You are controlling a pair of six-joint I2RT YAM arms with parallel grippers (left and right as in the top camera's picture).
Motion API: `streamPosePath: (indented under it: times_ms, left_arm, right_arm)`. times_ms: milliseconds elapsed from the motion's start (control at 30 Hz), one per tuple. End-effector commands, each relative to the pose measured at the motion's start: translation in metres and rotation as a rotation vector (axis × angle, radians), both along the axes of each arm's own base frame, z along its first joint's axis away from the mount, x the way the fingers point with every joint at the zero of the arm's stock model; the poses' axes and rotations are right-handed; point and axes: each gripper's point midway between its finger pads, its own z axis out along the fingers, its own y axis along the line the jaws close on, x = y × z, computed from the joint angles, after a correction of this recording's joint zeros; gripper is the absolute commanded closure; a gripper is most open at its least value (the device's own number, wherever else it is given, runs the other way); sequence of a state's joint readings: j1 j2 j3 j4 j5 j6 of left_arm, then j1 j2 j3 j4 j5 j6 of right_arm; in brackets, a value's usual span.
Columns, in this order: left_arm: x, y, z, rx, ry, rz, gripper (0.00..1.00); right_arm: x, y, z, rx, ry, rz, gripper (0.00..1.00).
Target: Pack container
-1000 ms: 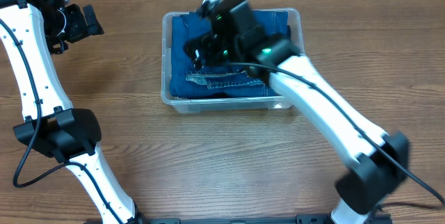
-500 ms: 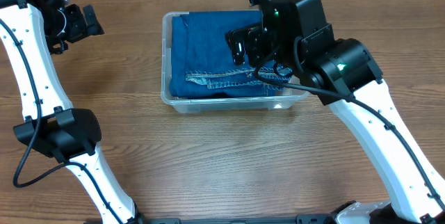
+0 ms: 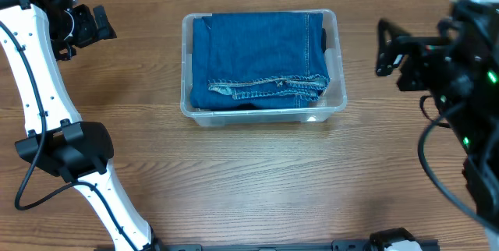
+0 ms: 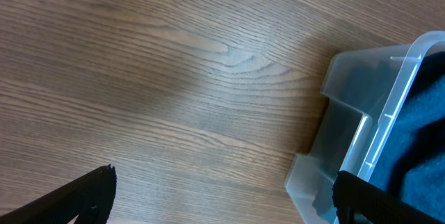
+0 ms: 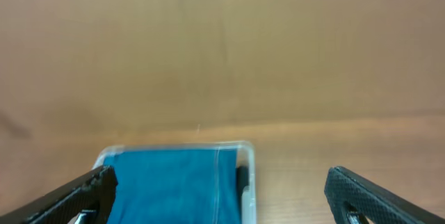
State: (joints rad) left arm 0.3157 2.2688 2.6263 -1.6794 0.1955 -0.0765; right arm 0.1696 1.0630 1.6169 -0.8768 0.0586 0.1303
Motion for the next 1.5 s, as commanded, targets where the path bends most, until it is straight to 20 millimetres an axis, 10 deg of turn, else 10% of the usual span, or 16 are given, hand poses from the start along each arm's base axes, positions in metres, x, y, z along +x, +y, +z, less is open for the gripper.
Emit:
streamPosePath:
  times_ms: [0, 633, 1467]
  left_arm:
    - [0.002, -0.002, 0.003, -0.010, -0.011, 0.004, 0.00]
    - [0.002, -0.002, 0.003, -0.009, -0.013, 0.004, 0.00]
    - [0.002, -0.002, 0.003, -0.009, -0.013, 0.004, 0.00]
  right_arm:
    - [-0.007, -0.021, -0.031, 0.002, -0.047, -0.061, 0.00]
    - [-0.053, -0.029, -0.209, 0.036, -0.281, -0.010, 0.00]
    - [-0.056, -0.043, -0.287, 0.026, -0.251, -0.090, 0.00]
